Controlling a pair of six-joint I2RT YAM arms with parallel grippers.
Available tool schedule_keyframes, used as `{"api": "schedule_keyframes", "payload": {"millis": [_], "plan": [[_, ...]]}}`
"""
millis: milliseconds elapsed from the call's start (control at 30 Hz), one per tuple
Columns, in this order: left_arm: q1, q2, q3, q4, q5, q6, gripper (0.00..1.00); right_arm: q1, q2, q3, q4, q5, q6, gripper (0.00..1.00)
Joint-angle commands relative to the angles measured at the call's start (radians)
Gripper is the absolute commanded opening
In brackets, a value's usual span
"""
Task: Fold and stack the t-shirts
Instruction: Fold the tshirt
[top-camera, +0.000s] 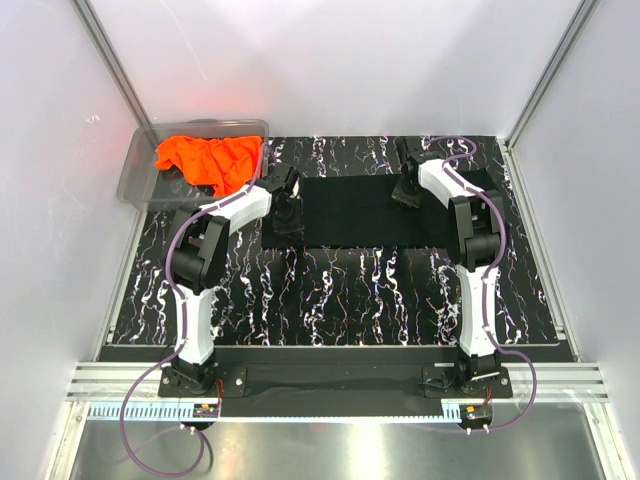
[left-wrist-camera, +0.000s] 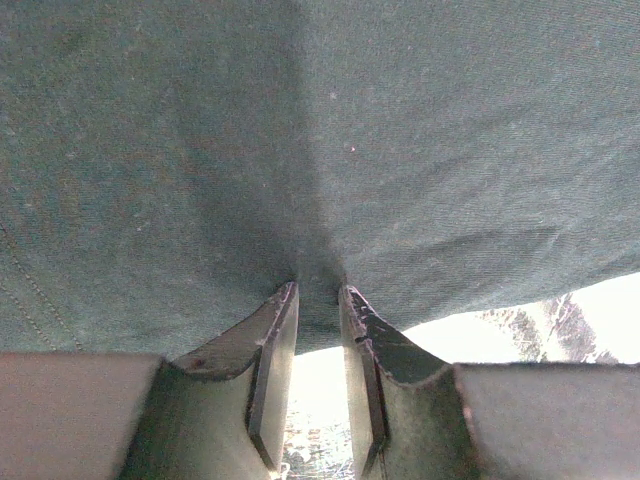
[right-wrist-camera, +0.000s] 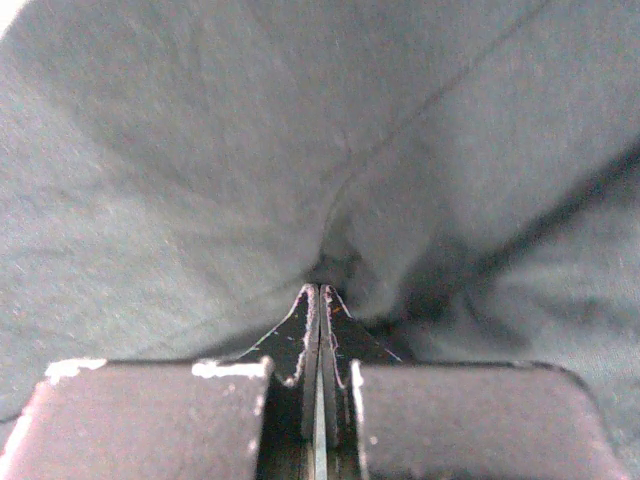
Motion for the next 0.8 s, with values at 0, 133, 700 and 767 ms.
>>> {"api": "schedule_keyframes", "payload": {"millis": [0,133,700,767], "plan": [[-0.001,0.01,-0.009,-0.022,-0.028,0.02,0.29,-0.014,0.026,0.076,0.017,0.026,-0.017,0.0],[-0.003,0.003,-0.015,-0.024,-0.025,0.019,0.29,-0.023,0.047,0.105,0.014,0.004,-0.024,0.0],[-0.017,-0.155,0.023,-0.047,-0.024,0.086,0.45,-0.237,-0.377,-0.075,-0.124,-0.072,-0.127,0.83],[-0.018,-0.152,0.057,-0.045,0.004,0.089,0.46,-0.339,-0.439,-0.144,-0.123,-0.126,-0.141,0.87]]}}
